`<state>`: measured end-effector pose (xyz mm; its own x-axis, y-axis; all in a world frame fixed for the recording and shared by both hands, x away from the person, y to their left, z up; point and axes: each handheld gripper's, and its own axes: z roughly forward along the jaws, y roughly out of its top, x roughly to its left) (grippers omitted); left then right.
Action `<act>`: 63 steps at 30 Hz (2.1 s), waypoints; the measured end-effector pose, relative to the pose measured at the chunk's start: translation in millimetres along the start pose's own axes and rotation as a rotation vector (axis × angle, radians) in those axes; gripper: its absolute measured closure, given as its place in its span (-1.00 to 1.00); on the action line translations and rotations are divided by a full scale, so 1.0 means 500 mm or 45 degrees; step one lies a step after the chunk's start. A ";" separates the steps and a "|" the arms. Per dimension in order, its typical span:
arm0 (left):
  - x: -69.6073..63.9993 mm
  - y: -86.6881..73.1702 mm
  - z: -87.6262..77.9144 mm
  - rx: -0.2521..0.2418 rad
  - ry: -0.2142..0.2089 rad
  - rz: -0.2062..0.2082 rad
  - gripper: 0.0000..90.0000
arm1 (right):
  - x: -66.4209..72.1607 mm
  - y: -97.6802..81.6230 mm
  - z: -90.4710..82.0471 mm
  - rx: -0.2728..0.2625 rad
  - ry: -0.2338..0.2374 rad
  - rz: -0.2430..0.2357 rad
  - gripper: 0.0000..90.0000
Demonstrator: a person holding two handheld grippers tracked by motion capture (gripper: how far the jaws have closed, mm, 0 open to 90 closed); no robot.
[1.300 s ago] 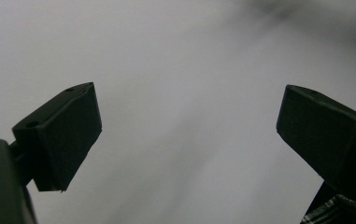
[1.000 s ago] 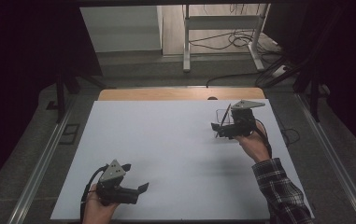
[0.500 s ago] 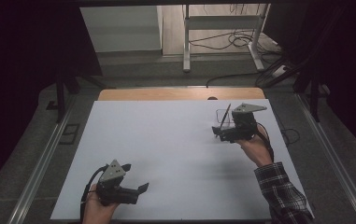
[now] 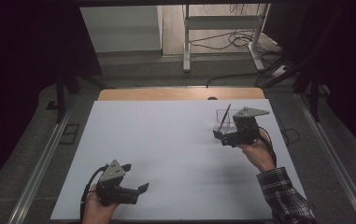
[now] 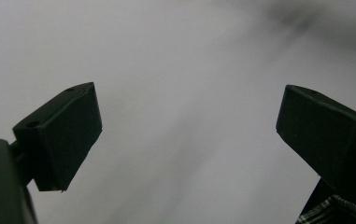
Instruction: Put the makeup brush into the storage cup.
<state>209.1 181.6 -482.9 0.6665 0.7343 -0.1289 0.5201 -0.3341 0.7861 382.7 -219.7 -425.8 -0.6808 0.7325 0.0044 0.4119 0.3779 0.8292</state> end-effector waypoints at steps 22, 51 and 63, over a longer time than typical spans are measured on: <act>0.000 0.001 0.000 -0.003 -0.003 0.000 -0.84 | 0.044 -0.017 -0.017 0.004 0.042 -0.044 -1.00; 0.000 0.001 -0.001 -0.005 -0.007 0.000 -0.84 | 0.093 -0.064 -0.038 0.012 0.096 -0.056 -1.00; 0.001 0.001 0.000 -0.004 -0.007 -0.001 -0.84 | 0.108 -0.073 -0.054 0.004 0.120 -0.068 -1.00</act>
<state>209.5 181.8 -482.5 0.6687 0.7316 -0.1329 0.5190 -0.3312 0.7880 314.5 -209.1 -440.7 -0.7558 0.6547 0.0132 0.3755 0.4167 0.8279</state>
